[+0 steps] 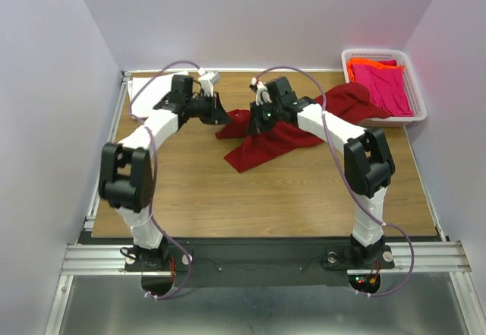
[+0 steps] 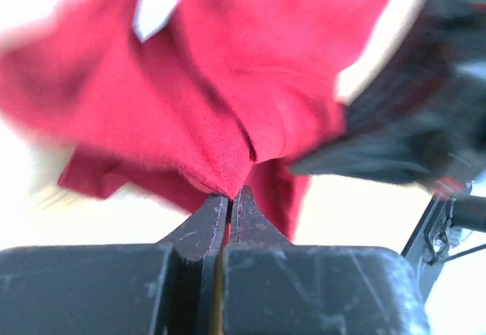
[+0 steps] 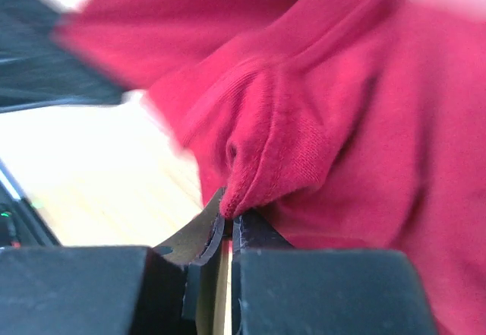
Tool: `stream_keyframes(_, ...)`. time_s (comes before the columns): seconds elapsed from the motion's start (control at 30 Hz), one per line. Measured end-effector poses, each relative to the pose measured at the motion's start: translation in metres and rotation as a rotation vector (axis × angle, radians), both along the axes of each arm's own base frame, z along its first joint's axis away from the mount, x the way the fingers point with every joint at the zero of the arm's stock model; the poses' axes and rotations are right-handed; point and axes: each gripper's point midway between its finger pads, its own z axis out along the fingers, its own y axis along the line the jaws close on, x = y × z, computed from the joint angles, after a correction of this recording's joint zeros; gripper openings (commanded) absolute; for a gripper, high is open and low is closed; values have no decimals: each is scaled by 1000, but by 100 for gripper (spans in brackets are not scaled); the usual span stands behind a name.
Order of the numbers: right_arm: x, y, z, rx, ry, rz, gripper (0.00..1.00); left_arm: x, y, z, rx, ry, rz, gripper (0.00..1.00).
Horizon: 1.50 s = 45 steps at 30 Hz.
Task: Fold and stack the t-shirts
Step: Flatten the tshirt out
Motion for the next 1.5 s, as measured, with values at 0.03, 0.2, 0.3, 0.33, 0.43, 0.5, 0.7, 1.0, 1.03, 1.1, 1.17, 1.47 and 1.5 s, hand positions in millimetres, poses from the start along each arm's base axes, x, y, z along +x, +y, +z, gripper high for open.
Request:
stream_keyframes(0.03, 7, 5, 22, 28, -52, 15, 1, 1, 4, 27, -6, -63, 0, 0)
stream_keyframes(0.2, 22, 16, 131, 139, -304, 77, 1, -2, 5, 170, -48, -392, -28, 0)
stream_keyframes(0.3, 24, 17, 220, 227, -509, 114, 1, -8, 4, 241, -75, -553, -41, 0)
stream_keyframes(0.33, 23, 17, 239, 243, -552, 122, 0, -12, 4, 264, -85, -598, -46, 0)
stream_keyframes(0.43, 20, 14, 317, 303, -746, 144, 1, -20, 0, 313, -110, -693, -56, 0)
stream_keyframes(0.5, 15, 10, 352, 327, -831, 148, 1, -27, -1, 344, -128, -748, -61, 0)
stream_keyframes(0.7, -4, -7, 401, 346, -961, 135, 1, -47, -9, 392, -168, -845, -92, 0)
stream_keyframes(1.0, -15, -32, 268, 124, -768, 145, 67, -47, -23, 243, -23, -534, -163, 50)
stream_keyframes(1.03, -15, -34, 244, 94, -710, 133, 75, -47, -20, 221, 14, -494, -172, 57)
stream_keyframes(1.1, -14, -44, 185, -3, -627, 130, 86, -47, -12, 180, 82, -413, -171, 71)
stream_keyframes(1.17, -20, -58, 134, -87, -535, 123, 90, -49, 2, 144, 142, -350, -165, 82)
stream_keyframes(1.47, -53, -113, 33, -228, -260, 40, 85, -70, 56, 67, 269, -239, -142, 74)
stream_keyframes(1.5, -55, -114, 30, -225, -244, 33, 82, -74, 53, 64, 269, -238, -155, 73)
